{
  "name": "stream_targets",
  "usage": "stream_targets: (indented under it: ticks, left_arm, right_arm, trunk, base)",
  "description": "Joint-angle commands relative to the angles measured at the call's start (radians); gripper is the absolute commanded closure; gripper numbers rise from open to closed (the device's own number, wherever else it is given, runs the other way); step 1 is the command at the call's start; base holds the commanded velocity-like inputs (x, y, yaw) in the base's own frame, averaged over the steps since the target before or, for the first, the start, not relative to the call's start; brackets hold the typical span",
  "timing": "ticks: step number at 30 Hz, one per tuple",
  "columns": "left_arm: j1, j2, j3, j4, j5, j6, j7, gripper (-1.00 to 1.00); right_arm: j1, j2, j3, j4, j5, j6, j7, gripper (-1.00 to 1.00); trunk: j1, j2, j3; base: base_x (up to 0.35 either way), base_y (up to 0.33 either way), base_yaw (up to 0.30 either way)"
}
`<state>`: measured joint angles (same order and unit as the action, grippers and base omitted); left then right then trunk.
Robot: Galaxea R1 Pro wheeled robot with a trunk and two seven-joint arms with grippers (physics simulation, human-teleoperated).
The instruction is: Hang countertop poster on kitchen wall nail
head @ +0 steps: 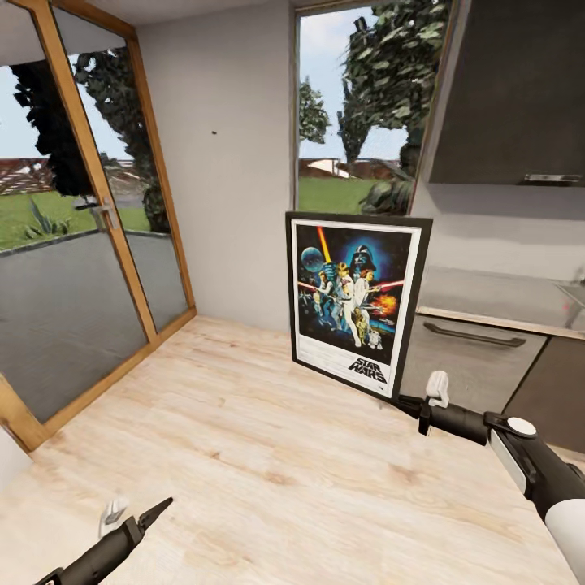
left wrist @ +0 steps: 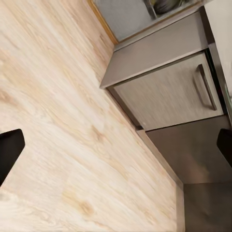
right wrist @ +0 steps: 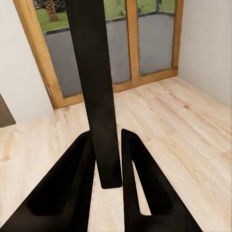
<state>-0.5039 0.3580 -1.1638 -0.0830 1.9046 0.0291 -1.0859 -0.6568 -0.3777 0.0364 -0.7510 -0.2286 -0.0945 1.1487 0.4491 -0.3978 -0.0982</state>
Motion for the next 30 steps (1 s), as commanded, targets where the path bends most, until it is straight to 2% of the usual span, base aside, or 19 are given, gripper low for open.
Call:
stream_targets:
  ticks: [1, 13, 19, 30]
  left_arm:
    - [-0.001, 0.001, -0.008, -0.001, 0.010, 0.003, -0.002, -1.00]
    - [-0.001, 0.001, -0.009, -0.001, 0.010, 0.022, 0.001, -1.00]
    - [-0.001, 0.001, -0.010, -0.001, 0.010, 0.024, 0.001, -1.00]
    - [-0.001, 0.001, -0.010, -0.001, 0.010, 0.025, 0.001, -1.00]
  right_arm:
    - [-0.001, -0.001, 0.004, 0.001, -0.005, -0.007, 0.002, 1.00]
    - [-0.001, -0.001, 0.002, 0.001, -0.005, -0.007, 0.002, 1.00]
    - [-0.001, -0.001, 0.002, 0.001, -0.005, -0.007, 0.002, 1.00]
    - [-0.001, -0.001, 0.001, 0.001, -0.005, -0.007, 0.002, 1.00]
  trunk:
    - [0.001, -0.002, -0.002]
    - [0.001, -0.002, -0.003]
    - [0.001, -0.002, -0.003]
    - [0.001, -0.002, -0.003]
  base:
    - [0.125, 0.316, 0.069]
    - [0.183, 0.297, 0.014]
    - [0.325, 0.124, 0.000]
    - [0.342, 0.018, 0.000]
